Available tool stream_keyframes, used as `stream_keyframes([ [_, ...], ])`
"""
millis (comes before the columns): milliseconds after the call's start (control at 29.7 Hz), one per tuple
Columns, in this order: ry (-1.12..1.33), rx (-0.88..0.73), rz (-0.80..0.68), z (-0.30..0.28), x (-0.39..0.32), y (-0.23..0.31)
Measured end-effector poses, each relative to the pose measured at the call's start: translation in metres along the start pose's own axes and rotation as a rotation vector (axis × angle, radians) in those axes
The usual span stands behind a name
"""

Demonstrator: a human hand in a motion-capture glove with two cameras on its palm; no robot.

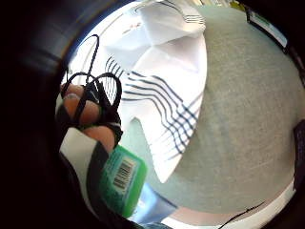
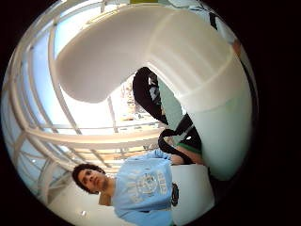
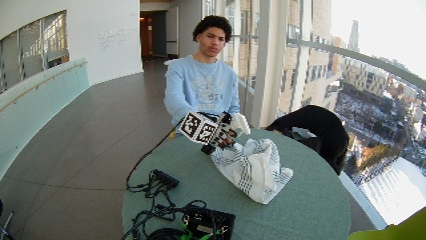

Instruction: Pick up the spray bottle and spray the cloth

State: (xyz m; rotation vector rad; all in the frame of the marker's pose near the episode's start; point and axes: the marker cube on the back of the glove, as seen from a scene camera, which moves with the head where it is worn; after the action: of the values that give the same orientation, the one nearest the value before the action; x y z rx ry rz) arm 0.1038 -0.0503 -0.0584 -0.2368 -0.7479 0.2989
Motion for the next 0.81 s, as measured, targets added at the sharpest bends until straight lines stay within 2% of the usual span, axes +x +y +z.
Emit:
stream_keyframes([
  [404,-0.018,0.023,-0.212,0.046,-0.06,0.005],
  [674,-0.095,0.056,-0.406,0.104,-0.098,-0.004],
  [809,-0.139,0.07,-0.457,0.132,-0.11,-0.01],
])
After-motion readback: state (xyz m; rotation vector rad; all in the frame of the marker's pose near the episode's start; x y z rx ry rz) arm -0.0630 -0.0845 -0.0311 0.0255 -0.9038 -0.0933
